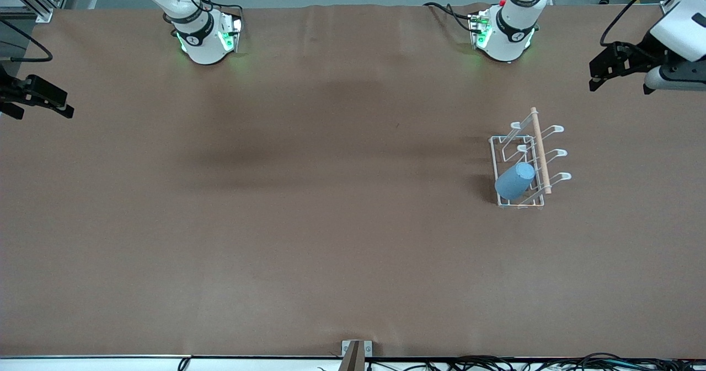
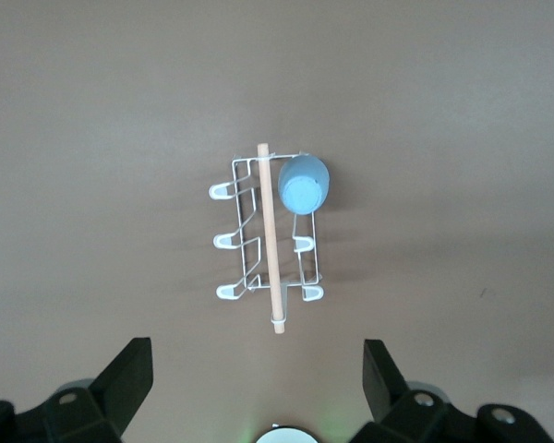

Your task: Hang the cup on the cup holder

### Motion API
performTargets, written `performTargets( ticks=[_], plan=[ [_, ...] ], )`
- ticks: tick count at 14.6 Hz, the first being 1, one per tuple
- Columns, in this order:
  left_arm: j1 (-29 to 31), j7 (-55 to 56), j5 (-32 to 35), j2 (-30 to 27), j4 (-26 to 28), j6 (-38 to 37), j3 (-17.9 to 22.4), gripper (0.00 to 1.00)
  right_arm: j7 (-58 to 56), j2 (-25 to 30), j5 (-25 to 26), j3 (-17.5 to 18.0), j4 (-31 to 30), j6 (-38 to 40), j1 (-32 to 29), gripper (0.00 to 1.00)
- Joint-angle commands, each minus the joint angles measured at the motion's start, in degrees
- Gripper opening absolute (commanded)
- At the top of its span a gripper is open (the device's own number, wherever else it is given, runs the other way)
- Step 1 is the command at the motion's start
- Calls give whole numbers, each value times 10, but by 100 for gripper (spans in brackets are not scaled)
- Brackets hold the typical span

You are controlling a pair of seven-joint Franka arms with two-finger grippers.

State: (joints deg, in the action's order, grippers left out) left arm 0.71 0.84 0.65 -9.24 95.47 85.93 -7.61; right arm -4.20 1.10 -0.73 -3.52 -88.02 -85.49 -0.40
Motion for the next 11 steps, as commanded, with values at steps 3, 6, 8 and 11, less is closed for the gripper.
performTargets(
  ticks=[3,6,8,11],
  plan=[
    [-7,25,-4,-17,23,13,-1,100,-6,13,2,8,-12,-6,-10,100],
    [-9,17,-3,26,-21,10,-1,100,-6,13,1,8,-10,-6,-11,100],
    [-7,18,-3,28,-23,10,-1,100,-6,13,1,8,-10,-4,-11,100],
    [-7,21,-4,41,-39,10,-1,100,-7,13,1,8,-10,-4,-11,100]
  ],
)
